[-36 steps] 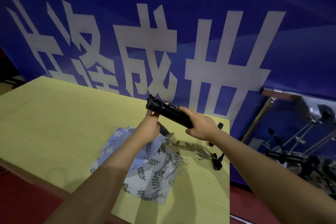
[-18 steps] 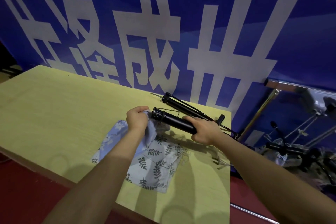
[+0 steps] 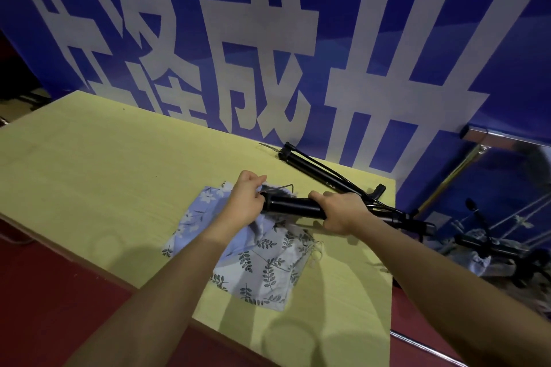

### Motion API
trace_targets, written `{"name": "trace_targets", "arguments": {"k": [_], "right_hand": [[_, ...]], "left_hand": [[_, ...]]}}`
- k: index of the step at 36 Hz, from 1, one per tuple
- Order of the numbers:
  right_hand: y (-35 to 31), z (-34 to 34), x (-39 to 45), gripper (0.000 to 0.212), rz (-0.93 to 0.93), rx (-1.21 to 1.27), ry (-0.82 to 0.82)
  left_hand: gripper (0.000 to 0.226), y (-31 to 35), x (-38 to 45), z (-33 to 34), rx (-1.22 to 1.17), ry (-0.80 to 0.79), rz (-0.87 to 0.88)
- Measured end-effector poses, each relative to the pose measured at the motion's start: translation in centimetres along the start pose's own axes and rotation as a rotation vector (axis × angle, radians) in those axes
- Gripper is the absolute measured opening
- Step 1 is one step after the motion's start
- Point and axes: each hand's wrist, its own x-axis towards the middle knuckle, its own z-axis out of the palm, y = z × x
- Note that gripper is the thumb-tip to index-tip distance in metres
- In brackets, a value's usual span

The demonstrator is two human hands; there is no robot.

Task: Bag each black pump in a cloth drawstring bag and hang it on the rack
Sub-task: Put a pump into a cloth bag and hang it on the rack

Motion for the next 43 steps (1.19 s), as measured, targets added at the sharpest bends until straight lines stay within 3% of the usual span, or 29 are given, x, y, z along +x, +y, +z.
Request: {"name": "trace_targets", "arguments": {"k": [8,14,25,34,39,43], "right_hand": [[-0.6,-0.8,0.4,0.039,0.043,0.049,-0.031],[-0.8,-2.0,-0.1,0.046,0.086,0.11,-0.027],[-2.9,-2.7,0.5,0.043,0.035,-0.129,-0.02],[-3.6,-2.7,1.0,0.051,-0.051,-0.326,0.092],[-3.8,-3.5,1.0,0.044,-0.111,-0.316,0.231],[-3.5,-3.9,0.8,0.035,-0.163,-0.307,0.395]], "left_hand": [[0.044,-0.9,-0.6,-0.3,0.344,0.139,0.099],[0.059,-0.9,-1.3,-0.6,0.584,0.164,0.117],[0.067,0.4,-1.8,-0.2,0.417,0.112,0.165],[0.055,1.9,-1.5,0.9,0.033,0.089,0.186],[0.053,2.8,-1.4,1.8,0.296,-0.014,0.231],[0.044,2.5,-0.6,2.0,0.62,0.083,0.247]]}}
